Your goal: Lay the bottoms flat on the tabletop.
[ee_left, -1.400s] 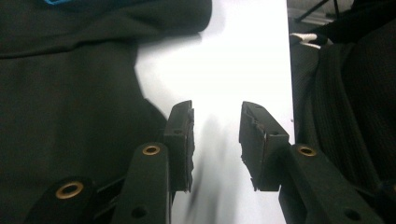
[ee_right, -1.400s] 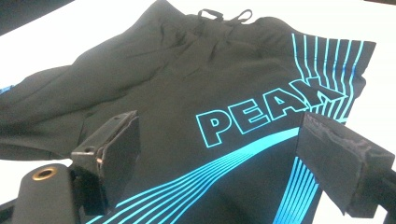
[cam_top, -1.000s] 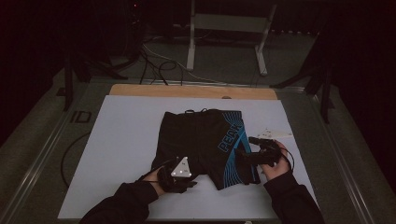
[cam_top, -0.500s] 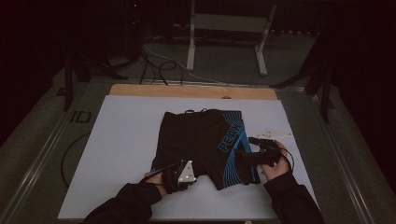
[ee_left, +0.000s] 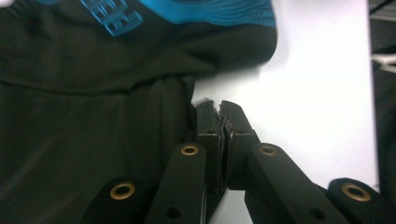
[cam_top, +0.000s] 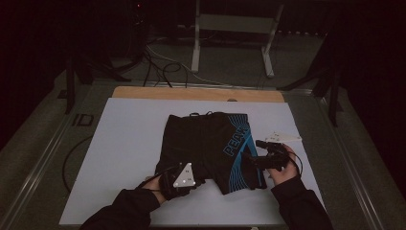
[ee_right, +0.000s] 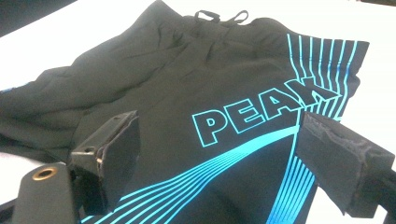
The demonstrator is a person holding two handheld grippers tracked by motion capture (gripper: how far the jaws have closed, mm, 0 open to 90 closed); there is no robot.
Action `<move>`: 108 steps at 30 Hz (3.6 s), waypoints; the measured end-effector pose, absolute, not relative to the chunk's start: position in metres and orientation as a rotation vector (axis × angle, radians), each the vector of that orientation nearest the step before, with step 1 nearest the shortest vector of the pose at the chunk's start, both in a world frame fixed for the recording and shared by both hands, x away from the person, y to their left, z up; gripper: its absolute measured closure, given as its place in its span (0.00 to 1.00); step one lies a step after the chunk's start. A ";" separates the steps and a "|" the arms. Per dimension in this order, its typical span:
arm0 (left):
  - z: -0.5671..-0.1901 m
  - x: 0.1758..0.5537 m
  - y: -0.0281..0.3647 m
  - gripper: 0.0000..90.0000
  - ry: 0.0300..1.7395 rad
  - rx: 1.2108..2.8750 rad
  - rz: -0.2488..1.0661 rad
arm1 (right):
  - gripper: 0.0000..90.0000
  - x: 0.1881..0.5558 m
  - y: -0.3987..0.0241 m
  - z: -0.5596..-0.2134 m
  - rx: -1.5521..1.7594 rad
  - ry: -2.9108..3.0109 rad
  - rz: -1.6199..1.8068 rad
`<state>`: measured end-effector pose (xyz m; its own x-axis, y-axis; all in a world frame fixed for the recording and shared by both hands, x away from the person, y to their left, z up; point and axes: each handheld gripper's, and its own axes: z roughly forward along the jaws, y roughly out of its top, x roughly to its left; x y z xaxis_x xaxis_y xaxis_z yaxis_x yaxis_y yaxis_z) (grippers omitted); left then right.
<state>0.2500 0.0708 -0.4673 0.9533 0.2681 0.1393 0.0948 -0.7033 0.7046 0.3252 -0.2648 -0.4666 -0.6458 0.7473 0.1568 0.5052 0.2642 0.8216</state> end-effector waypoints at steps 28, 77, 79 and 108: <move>-0.481 0.228 0.169 0.44 0.515 2.326 0.336 | 0.16 0.325 -0.266 -0.465 1.163 2.270 1.317; -0.477 0.220 0.182 0.88 0.668 2.411 0.358 | 0.16 0.325 -0.268 -0.466 1.172 2.263 1.310; -0.485 0.219 0.183 0.87 0.666 2.440 0.334 | 0.16 0.326 -0.268 -0.466 1.171 2.265 1.308; -0.474 0.218 0.103 0.48 0.346 2.353 0.278 | 0.16 0.325 -0.267 -0.467 1.168 2.265 1.317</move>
